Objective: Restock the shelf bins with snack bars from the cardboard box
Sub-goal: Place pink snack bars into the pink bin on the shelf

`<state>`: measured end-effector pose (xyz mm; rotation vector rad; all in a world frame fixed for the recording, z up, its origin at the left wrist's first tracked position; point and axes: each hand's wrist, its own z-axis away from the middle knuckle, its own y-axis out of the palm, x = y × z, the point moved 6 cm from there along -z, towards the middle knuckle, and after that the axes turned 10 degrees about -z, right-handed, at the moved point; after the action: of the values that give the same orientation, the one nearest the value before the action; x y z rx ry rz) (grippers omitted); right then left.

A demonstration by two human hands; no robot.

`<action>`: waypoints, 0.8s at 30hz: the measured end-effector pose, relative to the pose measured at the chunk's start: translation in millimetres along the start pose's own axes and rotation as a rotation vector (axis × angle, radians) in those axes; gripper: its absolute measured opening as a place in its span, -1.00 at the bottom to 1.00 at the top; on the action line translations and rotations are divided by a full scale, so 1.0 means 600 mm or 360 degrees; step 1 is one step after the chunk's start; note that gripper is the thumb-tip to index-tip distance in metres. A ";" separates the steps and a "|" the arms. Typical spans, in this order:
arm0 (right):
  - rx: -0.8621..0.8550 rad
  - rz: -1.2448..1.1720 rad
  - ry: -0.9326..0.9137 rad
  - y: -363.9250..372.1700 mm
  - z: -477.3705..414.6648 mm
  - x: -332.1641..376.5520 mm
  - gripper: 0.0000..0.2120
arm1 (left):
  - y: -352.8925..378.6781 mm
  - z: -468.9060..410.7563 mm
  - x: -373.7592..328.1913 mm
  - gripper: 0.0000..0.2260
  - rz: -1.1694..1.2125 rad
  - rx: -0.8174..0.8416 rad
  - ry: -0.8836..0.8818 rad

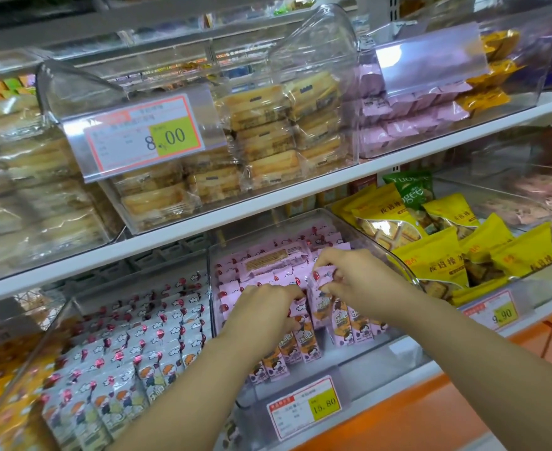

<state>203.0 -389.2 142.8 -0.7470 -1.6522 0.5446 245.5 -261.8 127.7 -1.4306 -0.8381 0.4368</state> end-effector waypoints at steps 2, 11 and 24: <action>-0.0038 -0.0030 -0.0007 -0.003 -0.002 0.001 -0.78 | -0.002 0.002 -0.001 -0.59 0.0031 -0.0002 -0.0017; 0.0111 -0.0101 0.0048 0.033 -0.015 -0.018 -0.67 | 0.001 0.007 0.002 -0.57 0.0130 0.0040 -0.0096; 0.0105 0.0047 -0.0069 0.044 -0.014 -0.009 -0.55 | -0.020 0.005 0.020 -0.49 0.0247 -0.0121 -0.0133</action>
<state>216.7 -375.5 122.6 -0.7169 -1.6573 0.6371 248.5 -252.9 141.7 -1.5628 -0.8210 0.5911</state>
